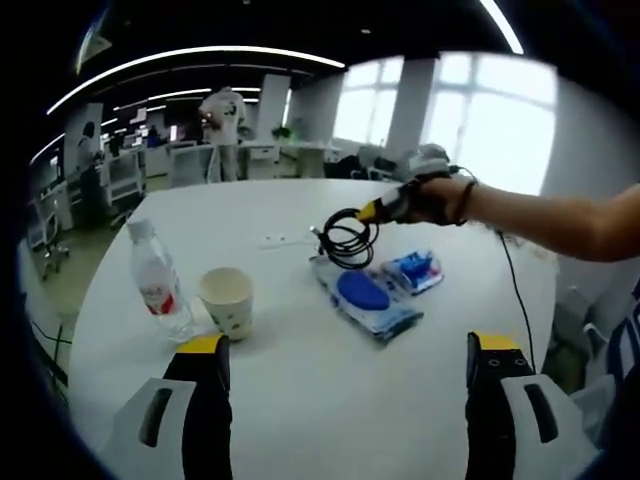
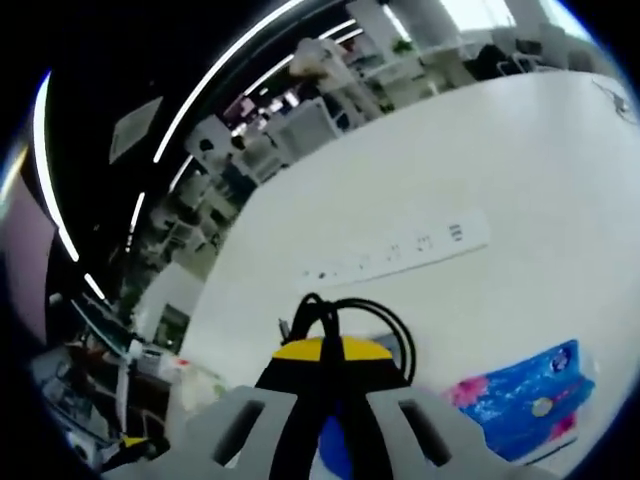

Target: Arrange the tabletop items into an orderly group along one side of the table until the central work area is clear of visible clutter.

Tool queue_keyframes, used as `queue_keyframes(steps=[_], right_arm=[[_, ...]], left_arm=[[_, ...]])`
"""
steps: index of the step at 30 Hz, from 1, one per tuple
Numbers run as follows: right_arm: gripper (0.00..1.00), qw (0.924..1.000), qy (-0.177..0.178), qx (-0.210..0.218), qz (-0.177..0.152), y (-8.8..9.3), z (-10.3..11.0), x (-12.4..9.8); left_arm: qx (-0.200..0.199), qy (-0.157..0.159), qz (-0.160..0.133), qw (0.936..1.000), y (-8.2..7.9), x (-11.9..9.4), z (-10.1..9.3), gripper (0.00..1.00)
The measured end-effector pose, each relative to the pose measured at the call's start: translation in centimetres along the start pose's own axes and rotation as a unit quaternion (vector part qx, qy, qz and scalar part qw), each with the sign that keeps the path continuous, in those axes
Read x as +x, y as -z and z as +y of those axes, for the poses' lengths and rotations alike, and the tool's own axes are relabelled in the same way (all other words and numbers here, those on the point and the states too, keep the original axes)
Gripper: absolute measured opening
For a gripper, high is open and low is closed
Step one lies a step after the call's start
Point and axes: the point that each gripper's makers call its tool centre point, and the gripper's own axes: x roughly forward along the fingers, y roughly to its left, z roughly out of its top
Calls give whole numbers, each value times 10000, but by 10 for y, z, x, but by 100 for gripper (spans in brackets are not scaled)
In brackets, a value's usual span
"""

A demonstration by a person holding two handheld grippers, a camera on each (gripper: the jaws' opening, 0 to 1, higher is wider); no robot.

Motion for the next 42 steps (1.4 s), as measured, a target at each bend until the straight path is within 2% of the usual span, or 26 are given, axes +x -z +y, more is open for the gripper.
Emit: queue_keyframes(steps=[7, 11, 21, 31, 42], right_arm=[[0, 9998, -142, -145, 7, -1, 14, -21], [0, 9990, -364, -224, 116, 6, 26, -37], [0, 9977, -568, -342, 146, 12, 40, -73], [0, 9969, -542, -509, 248, 29, 39, -104], [0, 9967, -510, -497, 387, 51, 31, -134]], left_arm=[[-16, -13, -23, 10000, -1, -2, -1, 97], [-34, -6, -44, 10000, -2, -4, -4, 97], [41, 20, -71, 10000, -6, -10, -9, 97], [124, 40, -58, 9999, -4, -16, -14, 97], [182, 22, -31, 9998, -4, -21, -15, 97]])
